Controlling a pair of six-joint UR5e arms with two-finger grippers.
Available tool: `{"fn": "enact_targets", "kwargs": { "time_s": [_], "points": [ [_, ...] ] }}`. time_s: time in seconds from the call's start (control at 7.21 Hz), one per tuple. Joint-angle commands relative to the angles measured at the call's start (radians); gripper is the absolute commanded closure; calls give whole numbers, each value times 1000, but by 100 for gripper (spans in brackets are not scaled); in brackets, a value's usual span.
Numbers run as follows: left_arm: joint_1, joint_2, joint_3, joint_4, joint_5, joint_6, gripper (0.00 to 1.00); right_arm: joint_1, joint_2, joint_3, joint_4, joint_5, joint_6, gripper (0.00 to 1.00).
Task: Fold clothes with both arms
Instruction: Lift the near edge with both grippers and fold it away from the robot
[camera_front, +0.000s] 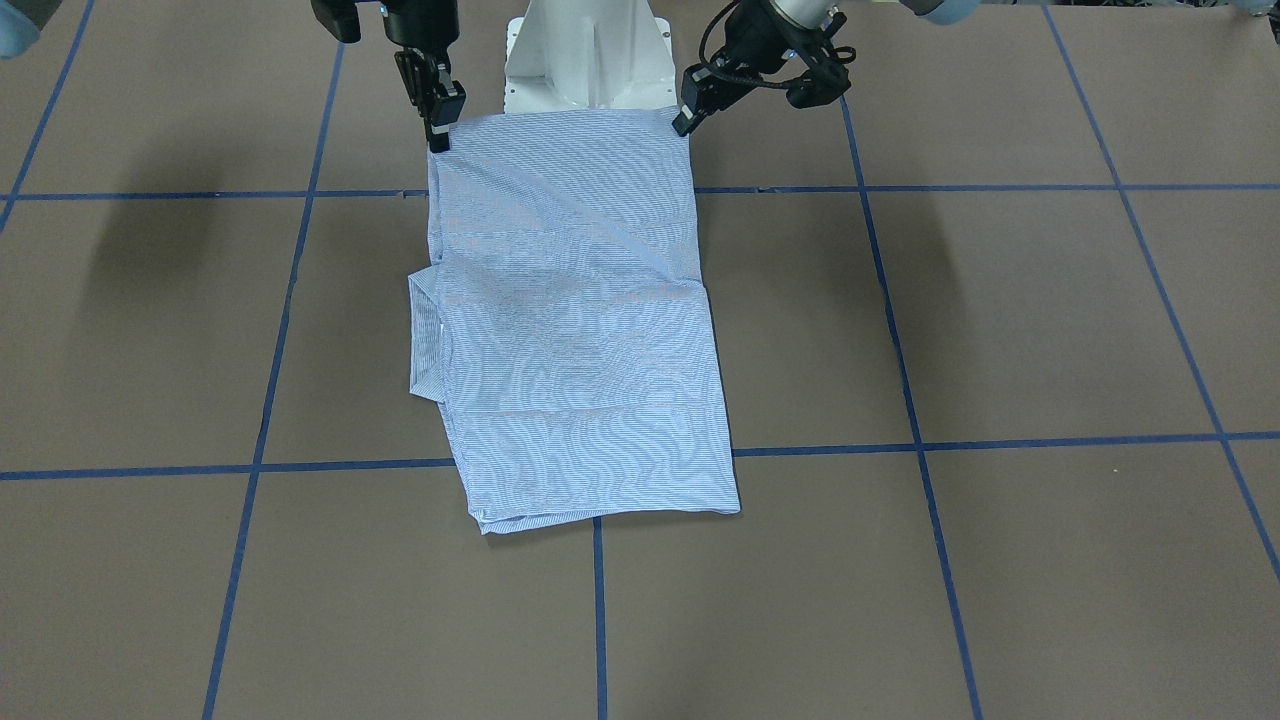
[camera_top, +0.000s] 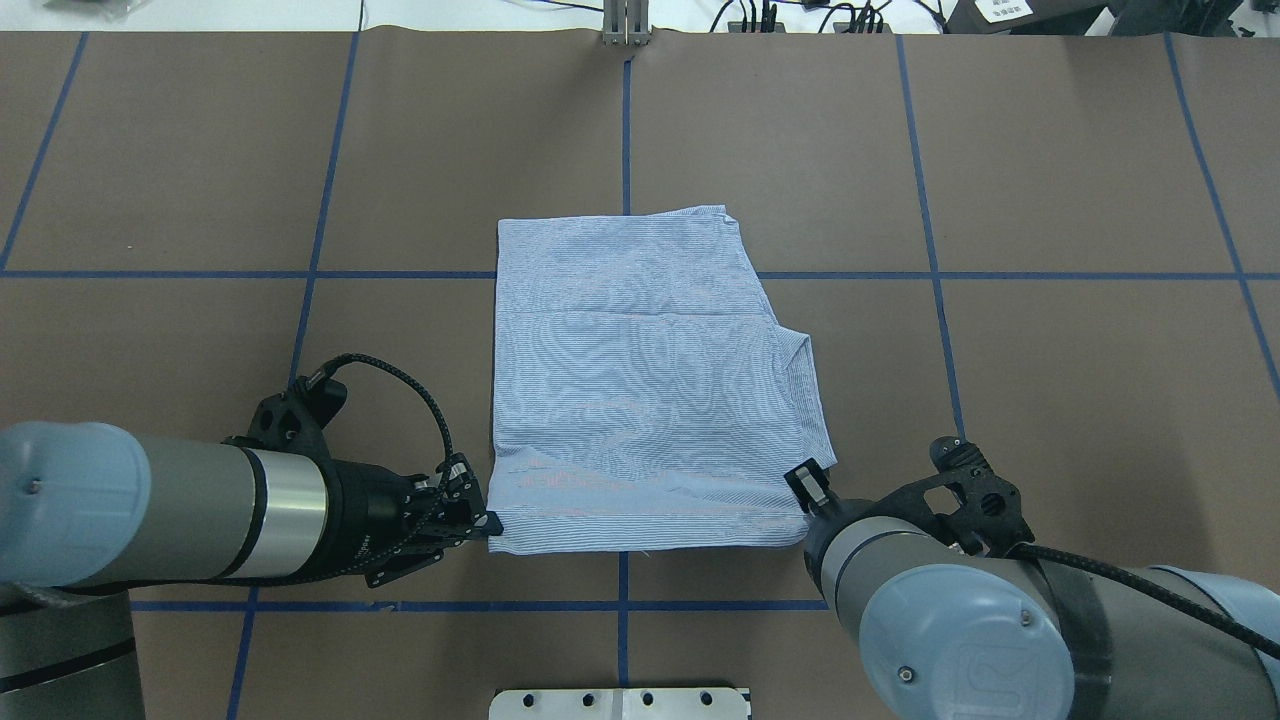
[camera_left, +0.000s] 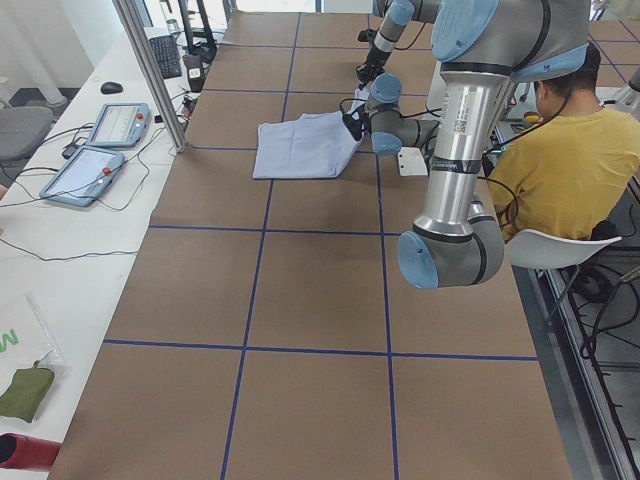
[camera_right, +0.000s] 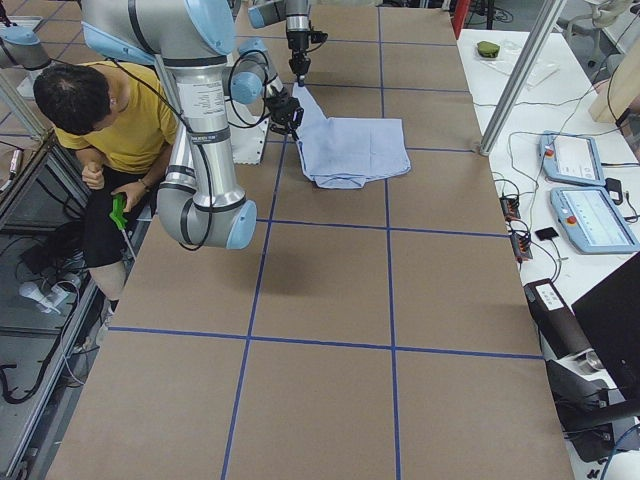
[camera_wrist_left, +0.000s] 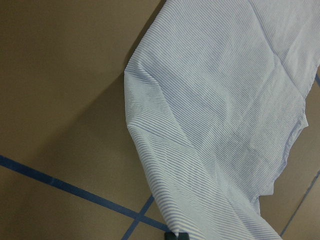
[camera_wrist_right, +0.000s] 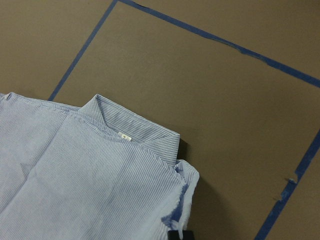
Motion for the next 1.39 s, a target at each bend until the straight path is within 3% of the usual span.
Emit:
{"fn": "enact_targets", "kwargs": {
  "time_s": [0.0,0.42,0.69,0.97,1.25],
  "points": [
    [4,7,-84,52,-17,-50,100,-49,27,59,-84,24,2,100],
    [53,35,-112,53,-17,-97,100,-98,27,177,-173,88,2,100],
    [39,32,-97,53,-6,-85,100,16,50,155,-172,91,-12,100],
    [-65,-38,53,49,-3,-25,100,153,119,-48,-110,99,-134,100],
    [-120,-81,133,47,-6,5,100,298,121,-231,126,282,-228,100]
  ]
}}
